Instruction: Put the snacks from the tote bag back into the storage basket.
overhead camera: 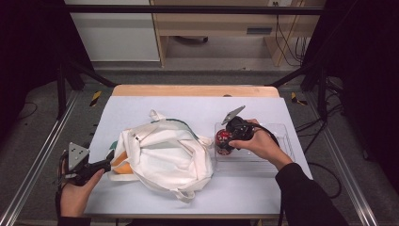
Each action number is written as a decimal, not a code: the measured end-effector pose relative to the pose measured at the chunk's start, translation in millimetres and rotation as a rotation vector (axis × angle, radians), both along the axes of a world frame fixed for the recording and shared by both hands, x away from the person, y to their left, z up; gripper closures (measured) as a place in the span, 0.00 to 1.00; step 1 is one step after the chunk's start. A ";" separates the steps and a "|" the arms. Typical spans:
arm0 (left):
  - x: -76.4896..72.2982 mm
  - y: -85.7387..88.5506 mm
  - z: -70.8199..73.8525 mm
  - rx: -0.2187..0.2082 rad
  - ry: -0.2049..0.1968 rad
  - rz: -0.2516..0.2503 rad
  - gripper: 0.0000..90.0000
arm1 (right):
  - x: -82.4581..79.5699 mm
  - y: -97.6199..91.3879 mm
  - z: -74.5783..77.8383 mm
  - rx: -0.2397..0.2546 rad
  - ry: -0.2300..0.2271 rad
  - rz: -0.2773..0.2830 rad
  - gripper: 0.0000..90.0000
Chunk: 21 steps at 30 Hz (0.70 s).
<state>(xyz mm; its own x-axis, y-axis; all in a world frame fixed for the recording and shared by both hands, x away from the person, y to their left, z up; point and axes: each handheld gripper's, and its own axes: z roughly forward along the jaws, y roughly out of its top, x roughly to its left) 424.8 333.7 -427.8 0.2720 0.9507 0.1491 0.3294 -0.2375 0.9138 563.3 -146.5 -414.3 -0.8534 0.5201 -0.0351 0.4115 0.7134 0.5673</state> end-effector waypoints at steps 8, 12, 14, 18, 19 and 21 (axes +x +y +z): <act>-0.2 -0.4 0.5 0.000 -0.001 0.000 0.10 | -1.6 0.9 -0.3 -0.013 -0.006 0.005 0.28; -0.2 0.0 0.5 0.000 -0.001 0.001 0.10 | -2.4 1.4 -0.5 -0.021 -0.012 0.007 0.28; -0.2 0.0 0.6 0.000 -0.001 0.001 0.10 | -2.5 1.2 -0.8 -0.024 -0.016 0.013 0.28; -0.2 0.3 0.7 0.000 -0.001 0.003 0.10 | -3.2 1.9 -1.1 -0.022 -0.015 0.008 0.28; -0.2 0.3 0.7 0.000 -0.001 0.003 0.10 | -3.3 1.9 -1.1 -0.023 -0.016 0.007 0.28; -0.3 0.2 0.8 -0.001 -0.001 0.003 0.10 | -3.5 2.1 -1.1 -0.025 -0.016 0.006 0.28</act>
<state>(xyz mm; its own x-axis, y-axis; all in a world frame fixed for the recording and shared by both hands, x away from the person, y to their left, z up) 424.5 333.9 -427.0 0.2694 0.9515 0.1484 0.3290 -0.2358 0.9144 559.8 -144.3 -415.4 -0.8559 0.5135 -0.0614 0.3980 0.7300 0.5556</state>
